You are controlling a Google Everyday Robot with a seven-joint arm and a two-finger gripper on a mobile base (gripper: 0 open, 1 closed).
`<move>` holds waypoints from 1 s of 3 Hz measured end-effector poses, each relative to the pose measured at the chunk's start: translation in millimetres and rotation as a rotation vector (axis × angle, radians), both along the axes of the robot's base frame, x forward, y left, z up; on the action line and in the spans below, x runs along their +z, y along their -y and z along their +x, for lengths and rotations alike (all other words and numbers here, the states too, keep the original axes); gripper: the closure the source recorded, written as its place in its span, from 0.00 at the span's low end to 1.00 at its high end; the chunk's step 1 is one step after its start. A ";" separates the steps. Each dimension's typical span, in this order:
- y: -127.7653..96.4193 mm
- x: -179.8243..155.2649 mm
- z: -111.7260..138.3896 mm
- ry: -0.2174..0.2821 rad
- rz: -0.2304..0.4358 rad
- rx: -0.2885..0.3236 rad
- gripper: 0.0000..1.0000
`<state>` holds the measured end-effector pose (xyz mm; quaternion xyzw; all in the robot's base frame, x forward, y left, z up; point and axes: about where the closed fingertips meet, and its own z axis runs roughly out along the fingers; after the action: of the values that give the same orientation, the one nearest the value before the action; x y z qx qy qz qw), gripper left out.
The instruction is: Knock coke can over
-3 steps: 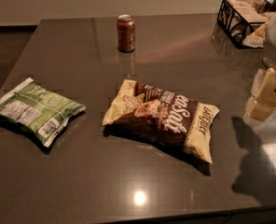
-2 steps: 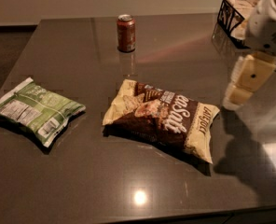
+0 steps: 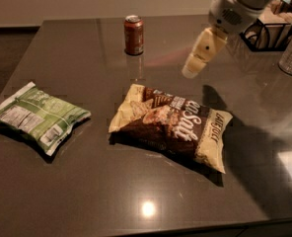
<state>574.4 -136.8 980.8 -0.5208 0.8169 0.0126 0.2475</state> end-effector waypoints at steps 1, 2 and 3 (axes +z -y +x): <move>-25.1 -10.9 42.3 0.015 0.069 -0.086 0.00; -42.8 -21.8 73.1 0.032 0.124 -0.153 0.00; -62.2 -34.6 112.5 0.102 0.187 -0.219 0.00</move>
Offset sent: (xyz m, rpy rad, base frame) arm 0.1367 0.0714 -0.0320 0.2561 -0.1164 -0.2852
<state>687.0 -74.6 946.2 -0.4032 0.8505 0.0351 0.3361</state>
